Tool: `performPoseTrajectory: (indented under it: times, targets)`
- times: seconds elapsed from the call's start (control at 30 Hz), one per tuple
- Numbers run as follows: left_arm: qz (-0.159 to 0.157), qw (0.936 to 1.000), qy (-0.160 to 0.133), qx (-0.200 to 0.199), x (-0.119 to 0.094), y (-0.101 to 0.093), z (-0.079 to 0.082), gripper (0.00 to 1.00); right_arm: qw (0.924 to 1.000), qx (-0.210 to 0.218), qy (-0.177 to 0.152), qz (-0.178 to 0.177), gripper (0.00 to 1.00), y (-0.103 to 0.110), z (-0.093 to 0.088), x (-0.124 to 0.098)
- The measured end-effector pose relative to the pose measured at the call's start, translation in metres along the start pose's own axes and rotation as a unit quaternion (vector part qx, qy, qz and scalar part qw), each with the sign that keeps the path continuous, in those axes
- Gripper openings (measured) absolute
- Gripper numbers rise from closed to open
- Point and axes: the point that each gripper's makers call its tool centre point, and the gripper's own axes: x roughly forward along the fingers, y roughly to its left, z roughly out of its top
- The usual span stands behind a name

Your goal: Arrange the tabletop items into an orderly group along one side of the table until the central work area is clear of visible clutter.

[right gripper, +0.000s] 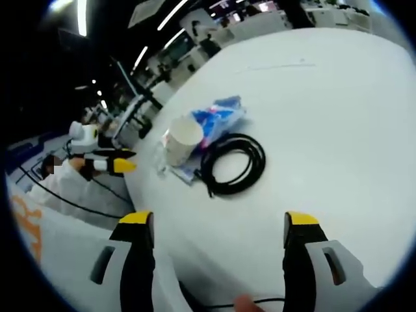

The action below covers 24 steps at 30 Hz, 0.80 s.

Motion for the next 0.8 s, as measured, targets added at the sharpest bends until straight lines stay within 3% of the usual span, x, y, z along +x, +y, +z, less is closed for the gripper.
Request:
performPoseTrajectory:
  times: [0.23,0.57,0.8]
  targets:
    - [0.011,0.9992,0.024,0.03,0.0,-0.004,-0.002,0.8,0.9996,-0.026,0.008,0.0,0.82,-0.005,-0.004,0.001]
    - [0.016,0.9989,0.025,0.035,-0.001,-0.009,0.005,0.8,0.9985,-0.049,0.003,0.026,0.83,0.003,0.004,0.002]
    - [0.022,0.9993,0.006,0.028,-0.008,-0.016,0.016,0.81,0.9975,-0.061,0.015,0.034,0.82,0.004,0.002,-0.001]
